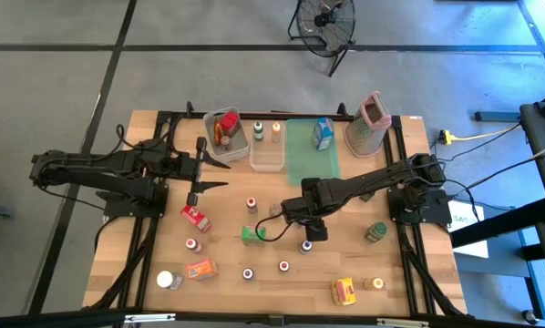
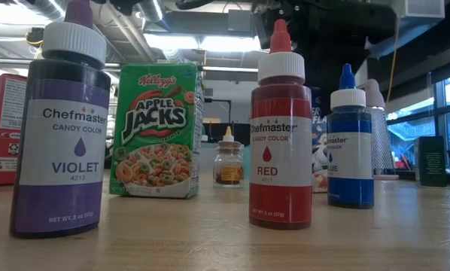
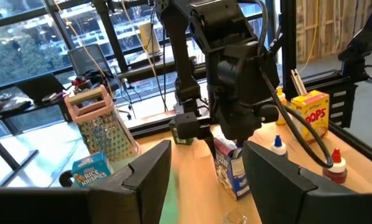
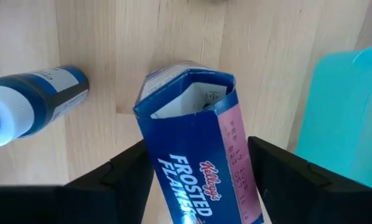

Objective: Pick & Place Kitchen Items
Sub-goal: Put the blue cereal box into the green bin

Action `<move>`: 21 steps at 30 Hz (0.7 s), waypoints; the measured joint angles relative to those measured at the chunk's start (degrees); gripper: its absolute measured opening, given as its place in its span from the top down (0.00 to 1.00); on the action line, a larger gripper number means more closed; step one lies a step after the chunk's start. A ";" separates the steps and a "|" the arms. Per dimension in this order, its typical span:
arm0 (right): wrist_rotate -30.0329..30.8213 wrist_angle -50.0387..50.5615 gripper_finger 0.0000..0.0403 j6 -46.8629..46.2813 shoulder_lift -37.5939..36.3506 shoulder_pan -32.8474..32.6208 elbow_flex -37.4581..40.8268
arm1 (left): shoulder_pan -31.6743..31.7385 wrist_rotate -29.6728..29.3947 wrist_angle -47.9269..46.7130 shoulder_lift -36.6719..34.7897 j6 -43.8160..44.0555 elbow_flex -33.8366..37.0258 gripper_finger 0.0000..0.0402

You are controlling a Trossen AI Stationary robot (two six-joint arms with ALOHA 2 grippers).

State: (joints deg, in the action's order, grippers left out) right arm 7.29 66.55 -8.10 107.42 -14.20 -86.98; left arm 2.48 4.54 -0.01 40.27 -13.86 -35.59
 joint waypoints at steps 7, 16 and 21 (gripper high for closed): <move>-0.38 -0.07 0.49 -1.59 0.00 -0.04 0.00 | 0.00 -0.02 -0.02 0.00 -1.34 0.00 0.52; -4.24 5.72 0.70 -14.73 -0.05 0.32 -3.33 | -0.02 -0.02 -0.19 0.00 -0.29 0.00 0.52; -4.29 11.10 0.78 -18.04 -0.07 0.53 -8.60 | -0.02 -0.02 -0.28 0.00 -0.21 0.00 0.52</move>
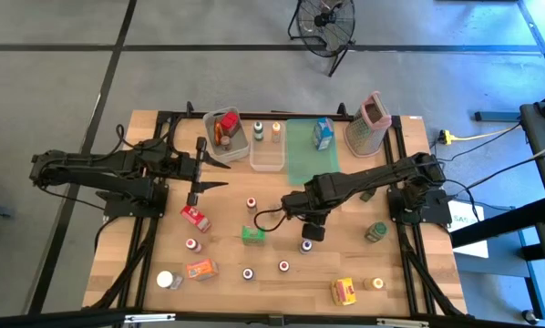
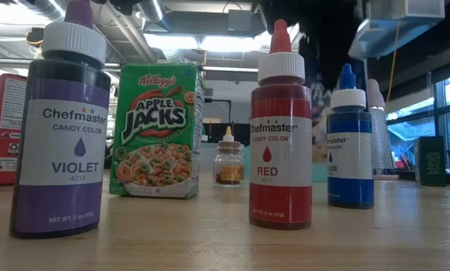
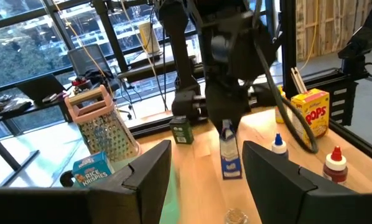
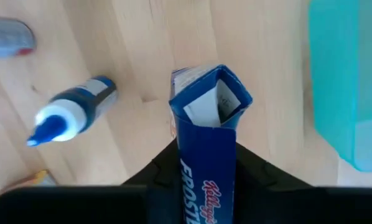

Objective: Pick & Place Kitchen Items
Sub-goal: Put the blue cereal box into the green bin

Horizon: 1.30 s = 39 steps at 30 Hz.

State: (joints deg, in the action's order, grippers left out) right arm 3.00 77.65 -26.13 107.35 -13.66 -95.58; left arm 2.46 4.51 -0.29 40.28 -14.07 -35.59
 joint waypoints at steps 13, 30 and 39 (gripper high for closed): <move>11.79 12.31 0.79 -18.90 -0.52 6.57 -14.55 | 0.01 0.00 -0.33 0.00 -0.02 0.00 0.52; 13.45 12.32 0.79 -25.48 -2.62 24.52 -13.82 | 0.00 0.00 -2.34 0.02 -0.04 0.00 0.52; 10.43 12.11 0.79 -26.51 -2.64 29.70 -4.48 | 0.00 0.02 -3.48 0.01 0.51 0.00 0.52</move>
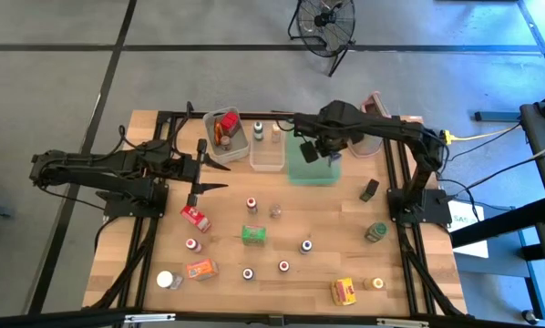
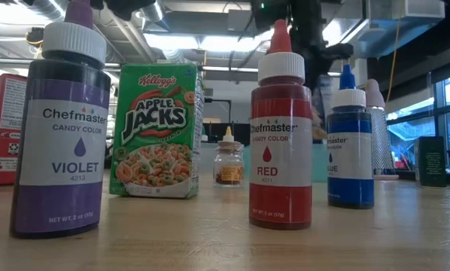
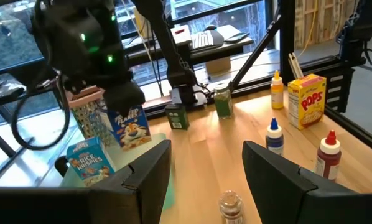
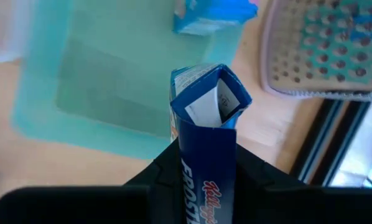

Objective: Pick & Place Kitchen Items
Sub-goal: Put the blue cereal box into the green bin

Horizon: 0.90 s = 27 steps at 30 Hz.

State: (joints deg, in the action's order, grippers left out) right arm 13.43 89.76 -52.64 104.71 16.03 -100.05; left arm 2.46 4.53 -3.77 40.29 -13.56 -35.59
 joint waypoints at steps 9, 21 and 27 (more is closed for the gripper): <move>0.85 -8.51 0.79 -0.76 -0.04 1.99 4.85 | 0.00 -0.01 -0.39 -0.01 0.44 0.00 0.52; -1.70 -14.19 0.79 -3.94 -0.04 4.79 11.70 | 0.00 0.00 -1.26 0.00 0.82 0.00 0.52; -1.68 -20.09 0.79 -2.43 -0.04 5.41 14.27 | 0.01 0.00 -1.36 0.00 0.84 0.00 0.52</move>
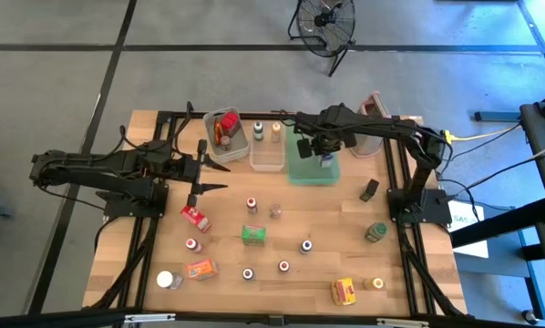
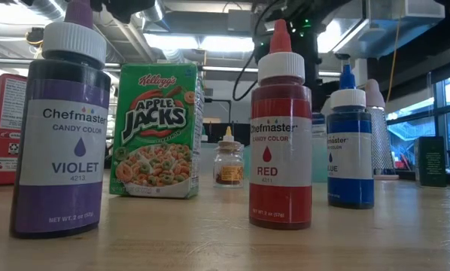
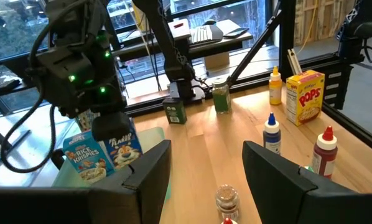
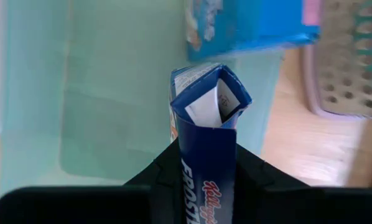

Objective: Pick & Place Kitchen Items
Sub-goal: Put the blue cereal box into the green bin

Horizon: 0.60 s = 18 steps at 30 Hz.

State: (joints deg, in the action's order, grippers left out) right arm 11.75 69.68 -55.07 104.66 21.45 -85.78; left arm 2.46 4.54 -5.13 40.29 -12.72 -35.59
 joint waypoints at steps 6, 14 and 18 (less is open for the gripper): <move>-1.06 -0.53 0.79 0.28 0.00 1.08 0.18 | -0.01 0.00 -0.25 0.01 0.01 0.00 0.52; -1.05 -0.03 0.79 0.75 0.00 1.96 0.18 | -0.01 0.00 -0.74 0.01 0.01 0.00 0.52; 0.02 0.17 0.77 1.95 0.00 2.20 0.18 | 0.01 0.00 -1.13 0.01 0.01 0.00 0.52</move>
State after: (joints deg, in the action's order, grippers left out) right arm 11.77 69.85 -53.12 104.66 23.65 -85.60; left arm 2.47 4.54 -6.26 40.29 -12.71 -35.59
